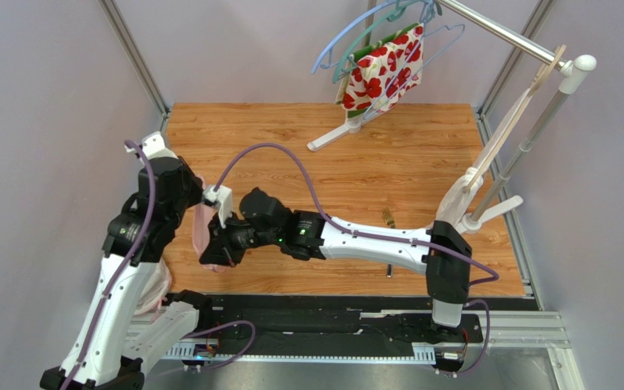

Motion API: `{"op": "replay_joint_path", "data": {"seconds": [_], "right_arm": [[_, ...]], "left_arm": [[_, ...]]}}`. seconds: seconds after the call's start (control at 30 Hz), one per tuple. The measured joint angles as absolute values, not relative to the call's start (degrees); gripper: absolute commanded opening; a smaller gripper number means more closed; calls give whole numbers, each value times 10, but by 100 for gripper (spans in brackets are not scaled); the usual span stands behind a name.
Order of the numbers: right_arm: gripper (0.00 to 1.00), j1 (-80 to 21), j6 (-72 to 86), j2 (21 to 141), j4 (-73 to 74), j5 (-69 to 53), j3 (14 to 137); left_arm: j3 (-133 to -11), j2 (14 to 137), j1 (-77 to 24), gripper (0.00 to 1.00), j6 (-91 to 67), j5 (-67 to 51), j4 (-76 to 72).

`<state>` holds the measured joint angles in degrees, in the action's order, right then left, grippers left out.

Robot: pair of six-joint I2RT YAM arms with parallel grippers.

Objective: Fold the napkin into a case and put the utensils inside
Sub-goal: Turn over the upper triangle folded napkin at the center of the board.

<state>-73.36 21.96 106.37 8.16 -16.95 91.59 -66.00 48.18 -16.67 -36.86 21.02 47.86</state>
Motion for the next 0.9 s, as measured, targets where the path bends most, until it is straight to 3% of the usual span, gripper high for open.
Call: {"op": "replay_joint_path", "data": {"seconds": [0.2, 0.37, 0.53, 0.73, 0.9], "right_arm": [[0, -664, 434, 1021, -243, -296, 778], [0, -568, 575, 1096, -444, -317, 623], [0, -514, 625, 1177, -503, -336, 493], [1, -492, 608, 1178, -512, -330, 437], [21, -481, 583, 1166, -510, -316, 423]], "left_arm": [[-734, 536, -166, 0, -301, 201, 458], [-706, 756, -173, 0, -283, 132, 362], [-668, 999, -214, 0, -281, 97, 274], [-713, 1077, -259, 0, -283, 63, 246], [-730, 1096, -267, 0, -284, 33, 215]]}}
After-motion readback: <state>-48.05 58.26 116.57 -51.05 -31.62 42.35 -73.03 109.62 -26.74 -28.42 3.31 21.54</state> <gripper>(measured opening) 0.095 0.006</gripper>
